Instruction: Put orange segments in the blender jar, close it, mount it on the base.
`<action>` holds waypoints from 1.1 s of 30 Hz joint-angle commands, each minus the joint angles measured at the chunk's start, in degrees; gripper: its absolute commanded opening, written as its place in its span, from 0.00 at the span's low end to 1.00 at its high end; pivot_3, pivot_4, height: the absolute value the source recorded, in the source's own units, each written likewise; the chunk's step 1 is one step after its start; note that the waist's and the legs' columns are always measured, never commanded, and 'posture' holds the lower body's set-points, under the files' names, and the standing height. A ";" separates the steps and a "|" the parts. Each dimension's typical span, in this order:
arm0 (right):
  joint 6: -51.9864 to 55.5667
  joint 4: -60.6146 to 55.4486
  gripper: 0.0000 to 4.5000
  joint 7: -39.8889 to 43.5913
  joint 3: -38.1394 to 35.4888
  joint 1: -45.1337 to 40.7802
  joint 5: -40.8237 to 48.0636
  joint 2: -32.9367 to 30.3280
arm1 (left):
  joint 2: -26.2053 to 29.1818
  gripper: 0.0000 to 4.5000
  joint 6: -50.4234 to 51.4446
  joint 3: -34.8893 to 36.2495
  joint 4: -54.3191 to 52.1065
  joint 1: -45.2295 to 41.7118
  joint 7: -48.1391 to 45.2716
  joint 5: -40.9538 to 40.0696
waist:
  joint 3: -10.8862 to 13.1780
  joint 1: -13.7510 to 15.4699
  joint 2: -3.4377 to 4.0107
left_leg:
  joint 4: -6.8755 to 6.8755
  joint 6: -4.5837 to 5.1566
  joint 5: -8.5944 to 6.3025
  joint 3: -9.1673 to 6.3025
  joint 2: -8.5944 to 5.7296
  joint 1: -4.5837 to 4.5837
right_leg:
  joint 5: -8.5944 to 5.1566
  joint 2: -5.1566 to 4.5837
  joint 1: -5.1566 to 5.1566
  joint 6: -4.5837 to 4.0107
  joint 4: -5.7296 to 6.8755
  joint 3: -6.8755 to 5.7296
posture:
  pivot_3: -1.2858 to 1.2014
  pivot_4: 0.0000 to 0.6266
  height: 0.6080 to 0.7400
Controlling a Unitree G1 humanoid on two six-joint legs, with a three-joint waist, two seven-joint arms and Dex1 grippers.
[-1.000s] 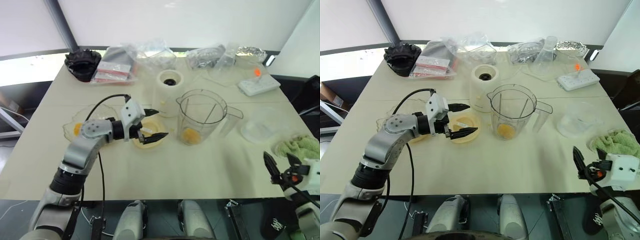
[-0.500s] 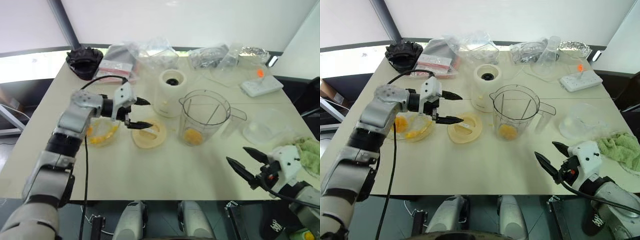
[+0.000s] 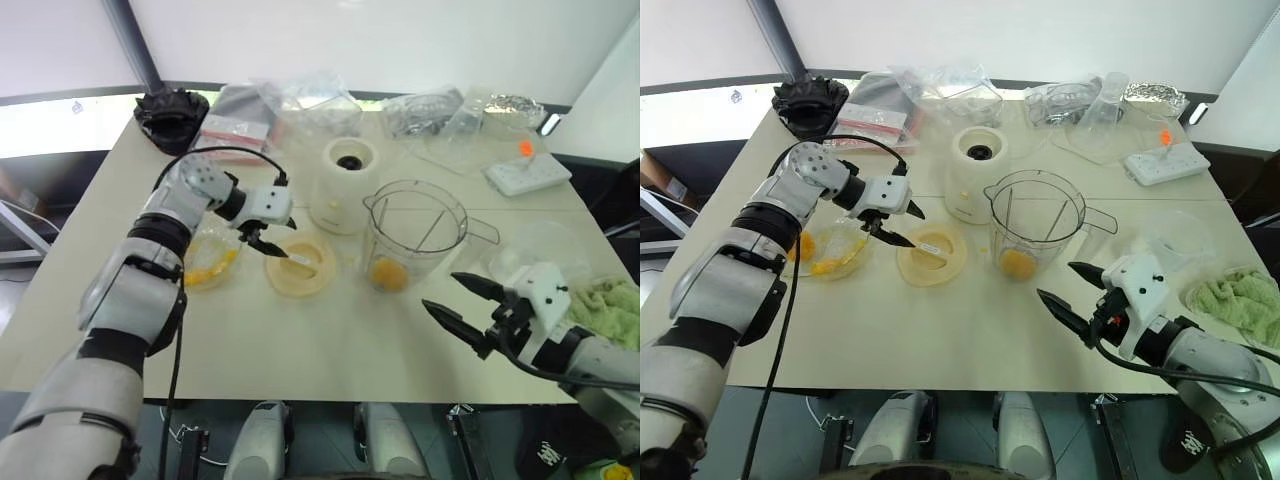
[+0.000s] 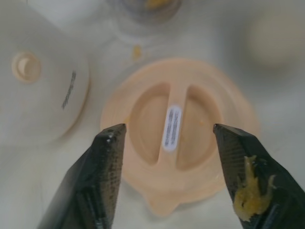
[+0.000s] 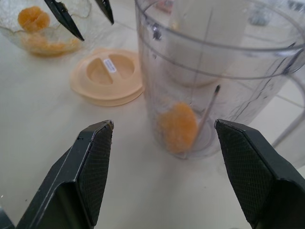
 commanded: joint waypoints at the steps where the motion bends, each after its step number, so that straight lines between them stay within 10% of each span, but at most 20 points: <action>1: 0.81 -3.91 0.79 -1.14 -1.42 0.78 1.08 0.31 | -0.92 0.73 -3.05 -0.54 3.71 -1.72 0.95 3.45 | 0.02 0.14 -0.04 | 0.01 0.00 0.00 0.00 0.00 0.00 | 0.00 0.00 0.00 0.00 0.00 0.00 | 0.52 0.24 1.00; 33: 1.15 -8.38 0.79 -4.56 -4.14 9.86 -2.45 2.96 | -13.52 0.73 1.90 -7.26 12.31 -2.39 17.79 23.21 | -0.04 0.09 -0.17 | 0.85 0.02 -0.02 -0.23 0.10 -0.26 | 0.13 -0.04 0.17 0.10 0.14 -0.17 | 0.52 0.24 1.00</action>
